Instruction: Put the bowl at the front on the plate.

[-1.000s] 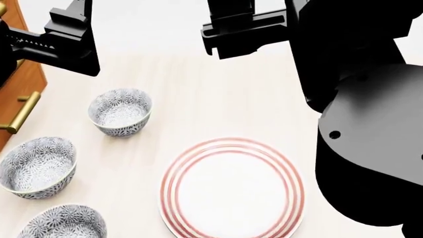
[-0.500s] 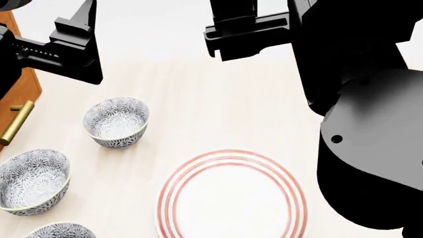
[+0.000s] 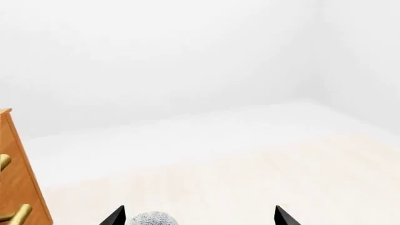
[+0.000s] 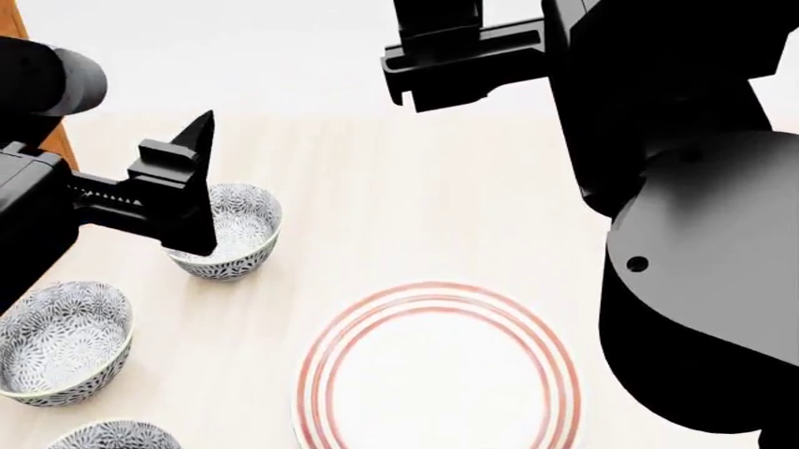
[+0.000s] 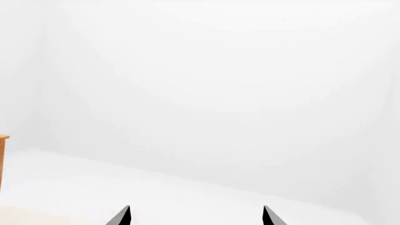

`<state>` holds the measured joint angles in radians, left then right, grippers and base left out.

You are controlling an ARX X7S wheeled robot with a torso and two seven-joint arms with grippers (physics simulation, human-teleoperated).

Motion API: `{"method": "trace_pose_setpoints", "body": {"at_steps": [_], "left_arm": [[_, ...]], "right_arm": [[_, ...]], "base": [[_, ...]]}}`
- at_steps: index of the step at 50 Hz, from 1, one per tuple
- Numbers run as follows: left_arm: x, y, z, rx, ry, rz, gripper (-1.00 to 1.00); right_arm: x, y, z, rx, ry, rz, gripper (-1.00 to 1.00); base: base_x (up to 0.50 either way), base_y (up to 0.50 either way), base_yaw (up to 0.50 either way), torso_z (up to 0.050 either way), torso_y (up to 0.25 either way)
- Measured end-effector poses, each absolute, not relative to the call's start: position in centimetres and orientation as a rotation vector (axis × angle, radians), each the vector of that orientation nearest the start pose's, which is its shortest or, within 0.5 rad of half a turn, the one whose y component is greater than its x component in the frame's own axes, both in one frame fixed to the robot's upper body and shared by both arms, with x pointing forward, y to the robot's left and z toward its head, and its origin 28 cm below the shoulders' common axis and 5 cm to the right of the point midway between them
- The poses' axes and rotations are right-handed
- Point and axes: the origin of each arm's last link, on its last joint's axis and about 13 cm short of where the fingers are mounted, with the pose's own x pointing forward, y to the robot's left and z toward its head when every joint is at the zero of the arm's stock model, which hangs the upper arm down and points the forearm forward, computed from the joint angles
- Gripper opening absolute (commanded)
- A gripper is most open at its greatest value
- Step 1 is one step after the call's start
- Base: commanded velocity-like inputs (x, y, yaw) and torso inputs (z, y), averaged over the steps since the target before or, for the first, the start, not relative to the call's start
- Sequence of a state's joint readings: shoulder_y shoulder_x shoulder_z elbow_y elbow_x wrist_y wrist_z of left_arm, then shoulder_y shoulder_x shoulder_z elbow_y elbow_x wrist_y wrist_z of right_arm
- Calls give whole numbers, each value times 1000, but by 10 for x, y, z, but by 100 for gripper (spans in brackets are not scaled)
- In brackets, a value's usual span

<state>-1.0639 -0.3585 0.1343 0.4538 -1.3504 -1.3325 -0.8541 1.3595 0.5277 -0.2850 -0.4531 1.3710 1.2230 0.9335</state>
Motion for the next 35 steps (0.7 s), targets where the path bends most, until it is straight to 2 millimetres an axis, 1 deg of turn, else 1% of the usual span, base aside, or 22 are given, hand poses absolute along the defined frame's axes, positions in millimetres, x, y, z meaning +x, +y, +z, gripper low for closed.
{"method": "trace_pose_setpoints", "body": {"at_steps": [35], "left_arm": [[241, 195, 245, 6, 280, -256, 100]], "right_arm": [[239, -102, 348, -173, -264, 85, 100]], "base": [[0, 0, 0, 0, 0]]}}
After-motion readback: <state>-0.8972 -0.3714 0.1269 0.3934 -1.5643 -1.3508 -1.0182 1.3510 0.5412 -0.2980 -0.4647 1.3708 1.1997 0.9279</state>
